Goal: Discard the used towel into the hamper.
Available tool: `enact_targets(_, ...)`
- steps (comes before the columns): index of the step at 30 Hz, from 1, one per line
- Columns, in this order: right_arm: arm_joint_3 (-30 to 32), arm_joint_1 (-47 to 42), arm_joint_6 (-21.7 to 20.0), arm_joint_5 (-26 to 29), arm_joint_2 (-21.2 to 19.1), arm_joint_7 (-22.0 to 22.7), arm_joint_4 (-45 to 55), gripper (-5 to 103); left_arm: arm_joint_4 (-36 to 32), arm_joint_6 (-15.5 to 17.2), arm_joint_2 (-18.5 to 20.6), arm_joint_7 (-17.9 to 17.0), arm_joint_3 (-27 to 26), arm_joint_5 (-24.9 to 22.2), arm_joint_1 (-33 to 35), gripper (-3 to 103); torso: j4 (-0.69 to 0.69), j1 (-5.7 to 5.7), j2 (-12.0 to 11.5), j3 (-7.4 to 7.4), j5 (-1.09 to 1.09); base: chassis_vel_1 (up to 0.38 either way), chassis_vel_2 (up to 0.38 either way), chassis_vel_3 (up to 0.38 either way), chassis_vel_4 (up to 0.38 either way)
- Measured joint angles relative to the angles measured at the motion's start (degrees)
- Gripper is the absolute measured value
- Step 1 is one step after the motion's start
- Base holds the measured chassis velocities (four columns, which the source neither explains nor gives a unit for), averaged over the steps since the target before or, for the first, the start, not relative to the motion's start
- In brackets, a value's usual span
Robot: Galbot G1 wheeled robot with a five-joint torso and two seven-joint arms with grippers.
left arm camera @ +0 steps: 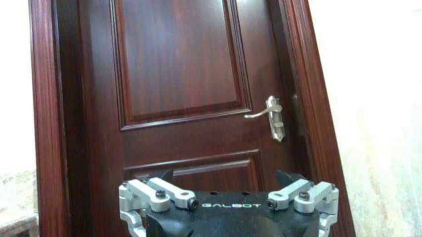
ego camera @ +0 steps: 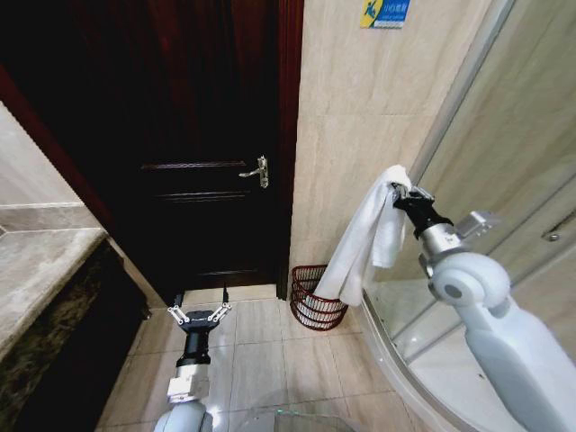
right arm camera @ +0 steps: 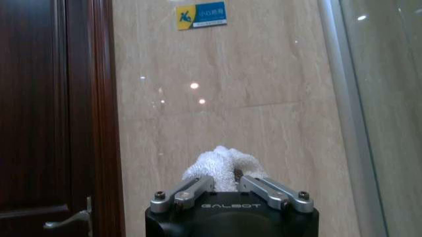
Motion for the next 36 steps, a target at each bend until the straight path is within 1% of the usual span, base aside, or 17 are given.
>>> enact_targets(2,0.9,-3.4,0.0,-1.9,1.8,0.2,2.4,3,-0.3,0.0,0.0,-0.1,-0.1,-0.4,0.1,100,0.0,-0.34,-0.7,-0.42,0.0,-0.064,0.052,0.043,-0.041)
enact_targets(3,0.9,-3.4,0.0,-1.9,1.8,0.2,2.4,3,-0.3,0.0,0.0,-0.1,-0.1,-0.4,0.1,100,0.0,-0.34,-0.7,-0.42,0.0,-0.052,0.04,0.043,-0.041)
enact_targets(6,1.8,-9.7,0.5,-6.0,5.4,0.1,5.8,3,-0.7,0.0,0.1,-0.1,-0.3,-0.9,0.1,100,-0.01,-0.85,-1.9,-1.1,0.0,-0.034,0.026,0.033,-0.03)
enact_targets(7,1.8,-9.7,0.5,-6.0,5.4,0.1,5.8,3,-0.7,0.0,0.1,-0.1,-0.3,-0.9,0.1,100,-0.01,-0.85,-1.9,-1.1,0.0,0.0,0.0,0.0,0.0)
enact_targets(10,2.1,-13.9,1.4,-9.2,8.3,-0.4,6.7,3,-1.2,0.1,0.2,-0.1,-0.2,-1.0,0.2,100,-0.01,-1.36,-3.0,-1.71,0.01,0.0,0.0,0.0,0.0)
enact_targets(11,2.1,-13.9,1.4,-9.2,8.3,-0.4,6.7,3,-1.2,0.1,0.2,-0.1,-0.2,-1.0,0.2,100,-0.01,-1.36,-3.0,-1.71,0.01,0.0,0.0,0.0,0.0)
enact_targets(15,2.5,-17.1,1.7,-11.6,10.9,-0.4,7.5,3,-1.4,0.1,0.5,-0.1,0.0,-1.0,0.5,100,0.01,-1.96,-4.4,-2.46,0.0,0.0,0.0,0.0,0.0)
enact_targets(19,2.7,-18.9,1.8,-12.7,12.4,-0.4,8.3,3,-1.4,0.1,0.9,-0.1,0.0,-1.1,0.6,100,0.01,-2.2,-5.0,-2.78,0.0,0.0,0.0,0.0,0.0)
enact_targets(22,2.7,-21.8,2.6,-15.3,14.7,-1.3,9.2,3,-1.4,0.1,1.2,0.0,0.1,-1.1,0.6,100,-0.01,-2.63,-5.9,-3.26,0.0,0.0,0.0,0.0,0.0)
enact_targets(23,2.7,-21.8,2.6,-15.3,14.7,-1.3,9.2,3,-1.4,0.1,1.2,0.0,0.1,-1.1,0.6,100,-0.01,-2.63,-5.9,-3.26,0.0,0.0,0.0,0.0,0.0)
enact_targets(28,2.7,-23.7,3.5,-17.4,16.4,-2.0,9.8,3,-1.4,0.1,1.5,0.1,0.1,-1.2,0.5,100,0.01,-3.34,-7.4,-4.06,0.0,0.0,0.0,0.0,0.0)
enact_targets(36,3.0,-24.6,4.3,-18.5,17.2,-2.9,9.4,3,-1.3,0.0,1.3,0.1,0.2,-1.3,0.6,100,0.0,-4.11,-9.2,-5.09,0.01,0.0,0.0,0.0,0.0)
